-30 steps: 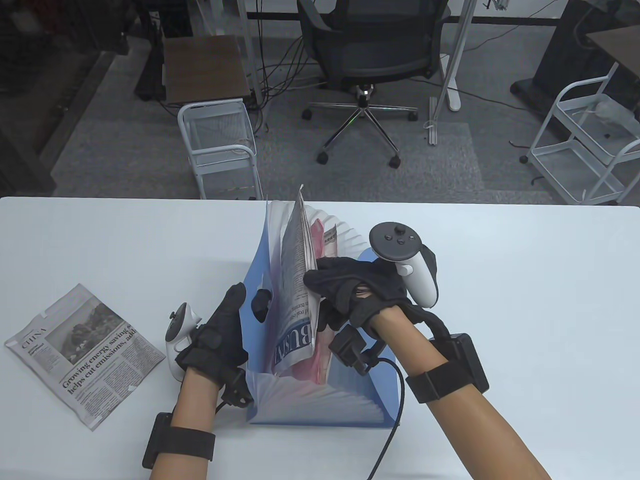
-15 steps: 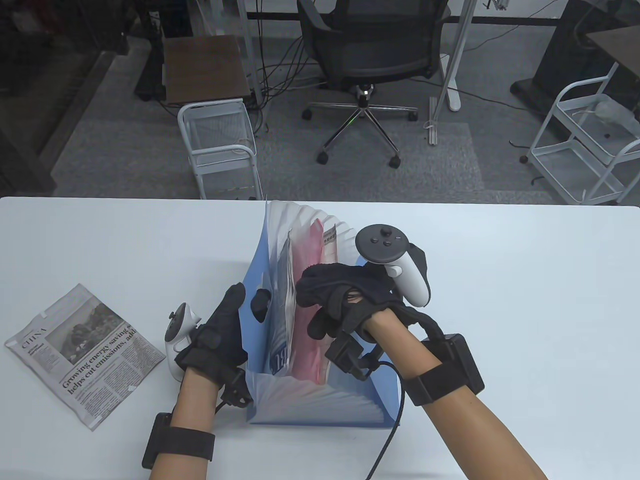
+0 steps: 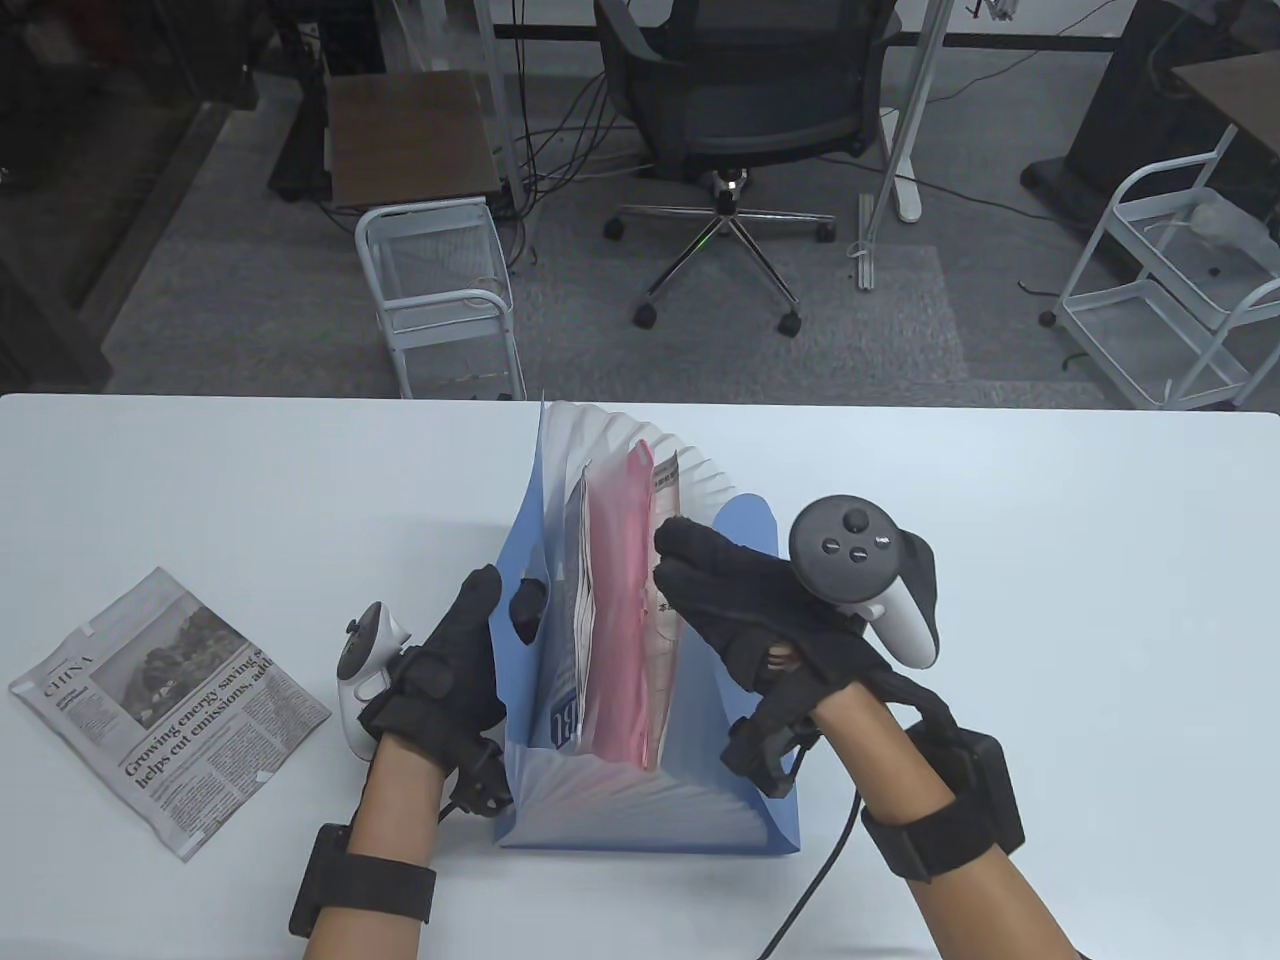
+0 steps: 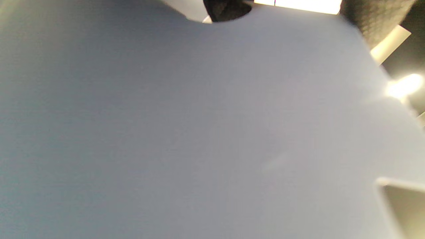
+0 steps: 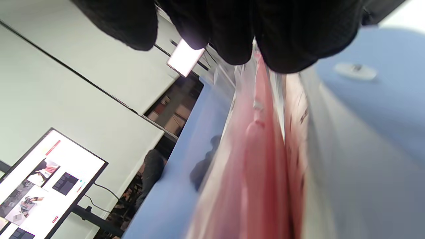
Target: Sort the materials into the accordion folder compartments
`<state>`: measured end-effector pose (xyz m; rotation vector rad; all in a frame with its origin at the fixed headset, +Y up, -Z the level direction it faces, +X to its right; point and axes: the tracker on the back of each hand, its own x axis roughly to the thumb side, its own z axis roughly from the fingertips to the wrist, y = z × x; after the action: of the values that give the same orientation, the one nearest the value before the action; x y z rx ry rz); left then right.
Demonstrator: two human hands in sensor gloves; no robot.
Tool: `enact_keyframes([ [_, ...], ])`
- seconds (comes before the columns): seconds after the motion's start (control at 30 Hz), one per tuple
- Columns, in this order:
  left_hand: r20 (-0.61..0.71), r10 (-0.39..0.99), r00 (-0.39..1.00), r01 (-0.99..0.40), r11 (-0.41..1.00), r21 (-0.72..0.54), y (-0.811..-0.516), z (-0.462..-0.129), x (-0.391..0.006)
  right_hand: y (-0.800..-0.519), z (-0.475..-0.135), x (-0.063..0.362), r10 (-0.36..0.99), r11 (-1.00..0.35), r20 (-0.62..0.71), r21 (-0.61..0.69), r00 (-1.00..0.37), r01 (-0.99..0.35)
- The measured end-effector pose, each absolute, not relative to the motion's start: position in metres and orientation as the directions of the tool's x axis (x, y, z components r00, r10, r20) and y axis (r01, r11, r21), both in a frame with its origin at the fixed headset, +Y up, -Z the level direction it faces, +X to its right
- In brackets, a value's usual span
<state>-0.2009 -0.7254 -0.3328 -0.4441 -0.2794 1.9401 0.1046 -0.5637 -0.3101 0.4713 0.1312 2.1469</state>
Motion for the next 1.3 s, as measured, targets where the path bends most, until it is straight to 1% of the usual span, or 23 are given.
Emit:
enact_keyframes([
  [0.1, -0.169, 0.930, -0.326, -0.837, -0.367, -0.405, -0.723, -0.333, -0.196, -0.577, -0.300, 0.121, 0.759, -0.633, 0.334, 0.181, -0.559, -0.753],
  [0.2, -0.165, 0.937, -0.307, -0.837, -0.348, -0.423, -0.721, -0.333, -0.191, -0.591, -0.291, 0.139, 0.679, -0.707, 0.367, 0.094, -0.636, -0.701],
  [0.3, -0.162, 0.945, -0.285, -0.834, -0.328, -0.444, -0.720, -0.333, -0.185, -0.607, -0.283, 0.154, 0.599, -0.756, 0.382, -0.020, -0.704, -0.654],
  [0.37, -0.159, 0.949, -0.272, -0.837, -0.315, -0.447, -0.720, -0.333, -0.181, -0.618, -0.278, 0.164, 0.529, -0.798, 0.373, -0.088, -0.762, -0.597],
  [0.47, -0.161, 0.955, -0.249, -0.837, -0.296, -0.461, -0.719, -0.333, -0.174, -0.632, -0.273, 0.173, 0.494, -0.814, 0.357, -0.130, -0.793, -0.566],
  [0.6, -0.156, 0.969, -0.190, -0.848, -0.242, -0.471, -0.719, -0.333, -0.162, -0.648, -0.275, 0.184, 0.497, -0.826, 0.315, -0.114, -0.809, -0.552],
  [0.7, -0.156, 0.979, -0.135, -0.856, -0.194, -0.480, -0.720, -0.333, -0.151, -0.656, -0.275, 0.193, 0.530, -0.807, 0.299, -0.111, -0.794, -0.580],
  [0.83, -0.155, 0.986, -0.058, -0.863, -0.127, -0.490, -0.722, -0.333, -0.138, -0.657, -0.275, 0.198, 0.537, -0.804, 0.282, -0.116, -0.795, -0.583],
  [1.03, -0.153, 0.984, 0.087, -0.862, -0.002, -0.506, -0.727, -0.334, -0.115, -0.655, -0.273, 0.205, 0.576, -0.773, 0.272, -0.126, -0.771, -0.622],
  [1.3, -0.170, 0.948, 0.267, -0.853, 0.151, -0.500, -0.731, -0.334, -0.096, -0.656, -0.273, 0.203, 0.579, -0.774, 0.267, -0.115, -0.770, -0.622],
])
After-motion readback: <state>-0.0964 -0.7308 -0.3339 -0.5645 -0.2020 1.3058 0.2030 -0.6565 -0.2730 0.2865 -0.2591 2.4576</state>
